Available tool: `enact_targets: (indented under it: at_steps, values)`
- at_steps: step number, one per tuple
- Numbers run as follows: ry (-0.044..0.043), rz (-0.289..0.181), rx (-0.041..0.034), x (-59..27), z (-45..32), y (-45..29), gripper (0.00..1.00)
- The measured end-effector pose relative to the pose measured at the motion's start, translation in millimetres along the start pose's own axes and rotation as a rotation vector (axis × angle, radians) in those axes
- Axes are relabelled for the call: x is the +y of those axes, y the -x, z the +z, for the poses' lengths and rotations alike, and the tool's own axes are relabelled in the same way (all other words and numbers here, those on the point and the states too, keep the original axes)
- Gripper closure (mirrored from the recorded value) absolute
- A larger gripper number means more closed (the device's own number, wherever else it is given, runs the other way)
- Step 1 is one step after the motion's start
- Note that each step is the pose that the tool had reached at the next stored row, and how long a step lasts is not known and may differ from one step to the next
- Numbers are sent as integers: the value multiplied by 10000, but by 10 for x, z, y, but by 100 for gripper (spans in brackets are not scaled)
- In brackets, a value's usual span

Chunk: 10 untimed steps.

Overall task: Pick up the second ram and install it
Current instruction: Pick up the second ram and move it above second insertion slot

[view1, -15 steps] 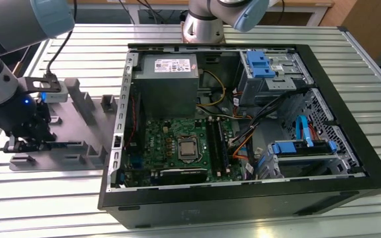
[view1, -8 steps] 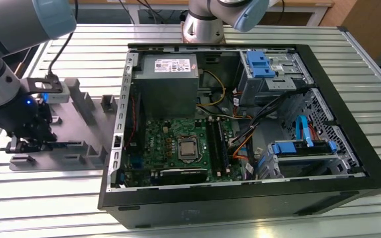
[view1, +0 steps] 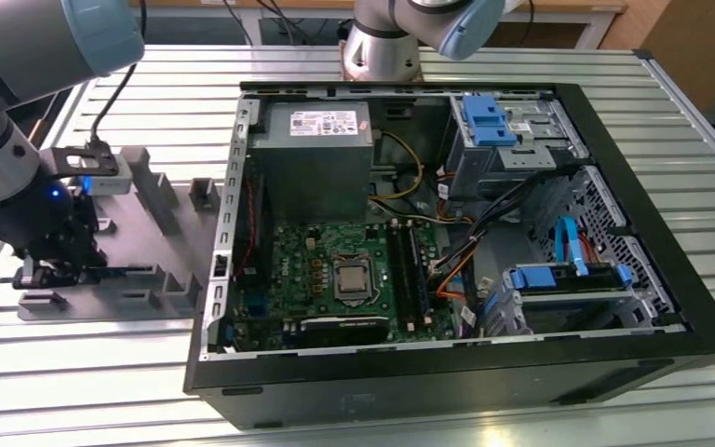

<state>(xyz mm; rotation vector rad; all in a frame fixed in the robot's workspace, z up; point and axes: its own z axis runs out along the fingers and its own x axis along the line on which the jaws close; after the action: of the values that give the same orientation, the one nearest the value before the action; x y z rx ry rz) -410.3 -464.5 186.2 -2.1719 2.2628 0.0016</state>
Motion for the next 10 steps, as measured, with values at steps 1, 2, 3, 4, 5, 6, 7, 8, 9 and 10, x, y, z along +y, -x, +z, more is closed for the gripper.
enact_targets:
  at_steps: [1,2,3,4,5,6,7,8,9,10]
  values:
    - [-1,0,-1,0,1,0,70]
    - [-1,0,-1,0,1,0,76]
    - [-1,0,-1,0,1,0,76]
    - [-1,1,-1,0,1,0,76]
    - [-1,0,-1,0,1,0,82]
    - [-1,0,-1,0,1,0,82]
    - [0,0,0,0,1,0,82]
    - [-1,0,6,0,1,0,82]
    - [-2,0,17,0,2,-1,82]
    - [-3,0,34,-1,2,-3,82]
